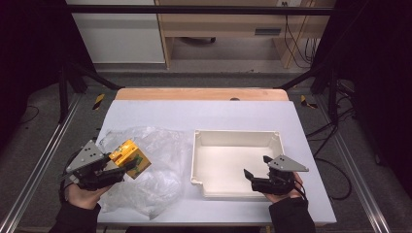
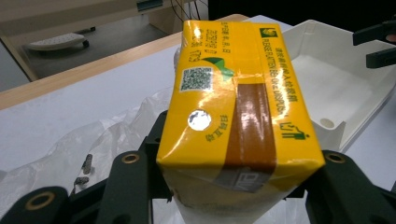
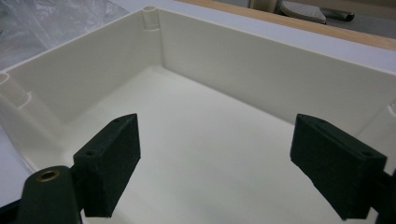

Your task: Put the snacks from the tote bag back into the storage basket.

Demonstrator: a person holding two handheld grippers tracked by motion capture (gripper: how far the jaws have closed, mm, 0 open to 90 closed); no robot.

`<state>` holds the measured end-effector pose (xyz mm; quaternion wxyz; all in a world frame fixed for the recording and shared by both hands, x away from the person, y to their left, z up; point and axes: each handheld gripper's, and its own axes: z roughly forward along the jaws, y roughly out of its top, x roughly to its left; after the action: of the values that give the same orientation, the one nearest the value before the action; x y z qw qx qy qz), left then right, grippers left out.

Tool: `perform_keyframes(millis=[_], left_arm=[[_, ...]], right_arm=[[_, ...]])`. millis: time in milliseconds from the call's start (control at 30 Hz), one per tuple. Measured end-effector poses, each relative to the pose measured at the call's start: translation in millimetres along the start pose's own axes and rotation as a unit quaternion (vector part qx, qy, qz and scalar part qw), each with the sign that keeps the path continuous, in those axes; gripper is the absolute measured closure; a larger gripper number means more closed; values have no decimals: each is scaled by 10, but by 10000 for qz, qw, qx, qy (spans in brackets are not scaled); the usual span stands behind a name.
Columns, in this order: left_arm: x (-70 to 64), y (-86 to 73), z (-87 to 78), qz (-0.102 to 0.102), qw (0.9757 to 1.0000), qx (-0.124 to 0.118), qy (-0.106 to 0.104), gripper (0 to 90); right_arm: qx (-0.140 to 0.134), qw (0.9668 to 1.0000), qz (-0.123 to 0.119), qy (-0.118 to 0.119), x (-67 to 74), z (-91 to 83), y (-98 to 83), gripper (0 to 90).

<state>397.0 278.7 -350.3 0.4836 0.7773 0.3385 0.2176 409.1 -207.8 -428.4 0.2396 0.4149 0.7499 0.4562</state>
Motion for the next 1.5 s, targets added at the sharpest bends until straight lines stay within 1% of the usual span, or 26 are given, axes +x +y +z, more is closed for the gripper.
perform_keyframes(millis=[200, 300, 400, 433, 633, 833, 1033, 1200, 1300, 1367, 1500], left_arm=[[-53, 56, 51, 99, 9999, 38, -69, 499], [-85, 111, 90, 187, 9997, 45, -154, 500], [-109, 163, 134, 217, 9995, 23, -248, 500], [-120, 184, 151, 238, 9994, 16, -266, 500], [-207, 324, 256, 416, 9983, 26, -402, 500], [-312, 454, 394, 531, 9967, -25, -615, 500], [-439, 569, 571, 671, 9941, -44, -846, 501], [-547, 669, 719, 804, 9912, -47, -1053, 501], [-620, 723, 807, 903, 9888, -40, -1185, 501], [-656, 745, 854, 926, 9880, -34, -1239, 501], [-719, 774, 958, 973, 9852, -21, -1410, 501]], right_arm=[[-11, 10000, 17, -24, -21, -50, -6, 138], [-29, 10000, 43, -56, -37, -90, -18, 135], [-18, 10000, 67, -61, -40, -112, -33, 136], [-24, 10000, 38, -64, -46, -115, -37, 136], [-43, 9999, 63, -73, -60, -141, -45, 136], [-44, 9999, 59, -80, -65, -153, -56, 135], [-72, 9999, 75, -81, -63, -161, -48, 135], [-83, 9999, 71, -80, -69, -159, -49, 135], [-97, 9999, 69, -82, -77, -162, -49, 135], [-92, 9999, 78, -84, -81, -160, -51, 136], [-86, 9999, 74, -93, -85, -153, -52, 136]])
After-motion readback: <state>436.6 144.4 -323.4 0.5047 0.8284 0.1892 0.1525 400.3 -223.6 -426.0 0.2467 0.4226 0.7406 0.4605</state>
